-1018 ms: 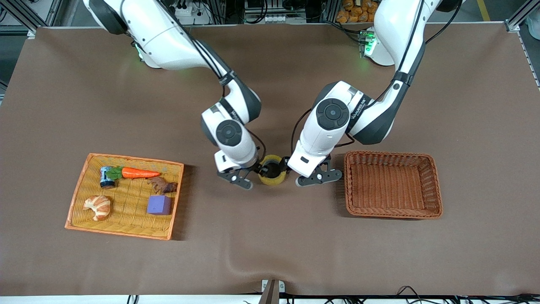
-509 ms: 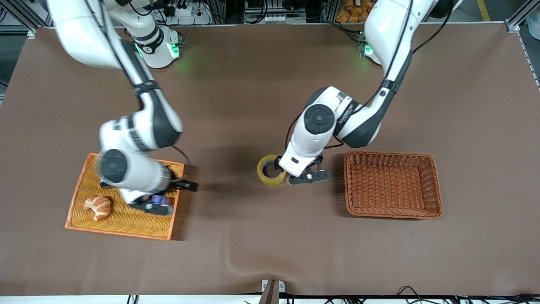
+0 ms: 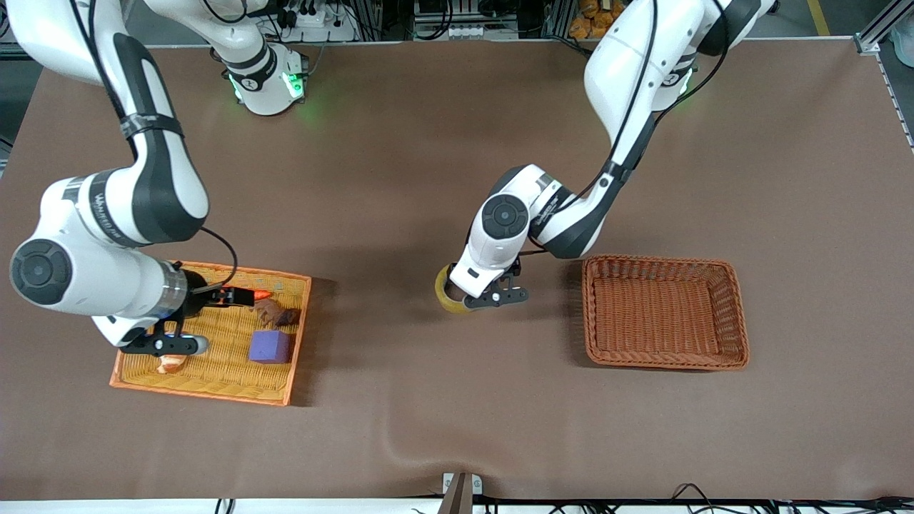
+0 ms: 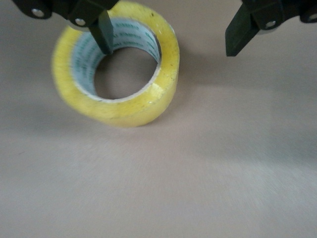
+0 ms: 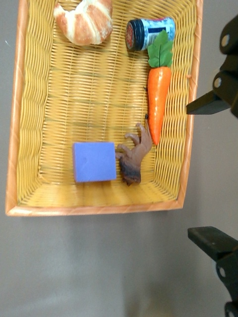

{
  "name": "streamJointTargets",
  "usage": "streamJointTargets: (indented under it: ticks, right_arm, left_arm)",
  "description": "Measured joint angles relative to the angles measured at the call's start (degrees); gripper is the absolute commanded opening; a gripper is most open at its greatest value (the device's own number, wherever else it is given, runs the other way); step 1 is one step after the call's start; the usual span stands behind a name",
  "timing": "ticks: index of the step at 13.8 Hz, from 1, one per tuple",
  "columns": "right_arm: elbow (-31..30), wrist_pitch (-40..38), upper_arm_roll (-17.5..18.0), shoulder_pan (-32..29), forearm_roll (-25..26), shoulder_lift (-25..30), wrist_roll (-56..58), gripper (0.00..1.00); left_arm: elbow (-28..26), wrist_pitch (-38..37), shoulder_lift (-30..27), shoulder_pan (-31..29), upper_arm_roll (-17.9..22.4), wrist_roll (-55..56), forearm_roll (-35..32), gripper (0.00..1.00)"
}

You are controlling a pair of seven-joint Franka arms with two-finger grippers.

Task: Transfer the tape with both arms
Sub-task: 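Grasp the tape roll with the left gripper while the right gripper withdraws, then carry the tape with the left gripper into the brown basket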

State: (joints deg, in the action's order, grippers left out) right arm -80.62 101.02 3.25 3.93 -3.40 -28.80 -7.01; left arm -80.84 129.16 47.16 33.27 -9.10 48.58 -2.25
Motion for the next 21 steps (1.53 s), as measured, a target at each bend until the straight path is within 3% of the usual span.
streamJointTargets:
  ticks: [2, 3, 4, 12, 16, 19, 21]
  right_arm:
    - [-0.2, 0.0, 0.0, -0.5, 0.0, -0.1, 1.0, 1.0]
    - [-0.2, 0.0, 0.0, -0.8, 0.0, -0.1, 2.2, 1.0]
    - [-0.2, 0.0, 0.0, -1.3, 0.0, -0.1, 3.9, 1.0]
    - [-0.5, -1.0, 0.1, -7.4, 0.7, 3.9, 13.9, 1.0]
    - [-4.7, -1.4, 0.6, -7.2, 4.0, 11.2, 13.8, 1.0]
    - [-7.3, -5.6, 0.6, -7.3, 4.3, 18.8, 12.7, 1.0]
    - [-7.9, -9.9, 0.5, -7.3, 4.3, 22.8, 11.3, 1.0]
  left_arm:
    - [0.0, 1.4, 1.8, 1.0, 0.0, 0.0, 0.0, 0.48]
    - [0.0, 1.7, 2.3, 1.5, 0.0, 0.0, -0.2, 0.11]
    - [0.0, 1.8, 2.4, 1.9, 0.0, 0.0, -0.5, 0.0]
    - [0.8, 1.3, 1.8, 0.8, 0.4, -1.3, -11.9, 0.0]
    - [-0.4, -5.7, -7.1, -9.6, -1.9, -2.8, -11.6, 0.0]
    - [-7.1, -7.5, -15.2, -18.6, -3.1, -6.1, -11.5, 0.0]
    - [-11.3, -7.5, -17.4, -22.9, -3.2, -9.3, -11.5, 0.0]
